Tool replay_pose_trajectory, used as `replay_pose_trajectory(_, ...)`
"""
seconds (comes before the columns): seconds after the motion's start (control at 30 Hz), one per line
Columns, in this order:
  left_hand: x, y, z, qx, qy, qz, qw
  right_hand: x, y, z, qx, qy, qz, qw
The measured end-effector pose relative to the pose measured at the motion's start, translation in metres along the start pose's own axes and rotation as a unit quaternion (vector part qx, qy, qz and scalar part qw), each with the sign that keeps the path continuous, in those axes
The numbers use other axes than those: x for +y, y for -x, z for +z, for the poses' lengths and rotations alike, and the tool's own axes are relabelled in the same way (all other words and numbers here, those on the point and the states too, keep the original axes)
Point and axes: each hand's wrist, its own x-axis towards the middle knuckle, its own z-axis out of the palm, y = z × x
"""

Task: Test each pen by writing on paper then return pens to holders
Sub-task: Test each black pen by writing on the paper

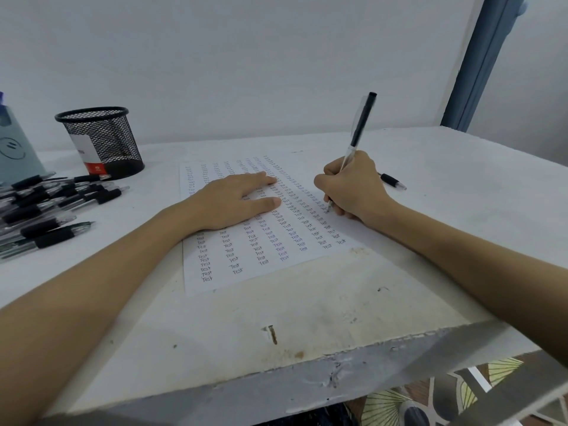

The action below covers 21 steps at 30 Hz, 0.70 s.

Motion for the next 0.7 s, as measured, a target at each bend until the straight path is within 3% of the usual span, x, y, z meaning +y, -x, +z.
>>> replay_pose_trajectory(0.7,0.0036,0.0015,-0.0010,-0.001,0.007,-0.004,1.000,0.0019,-0.0018,0.0006,0.021,0.008,0.009,1.000)
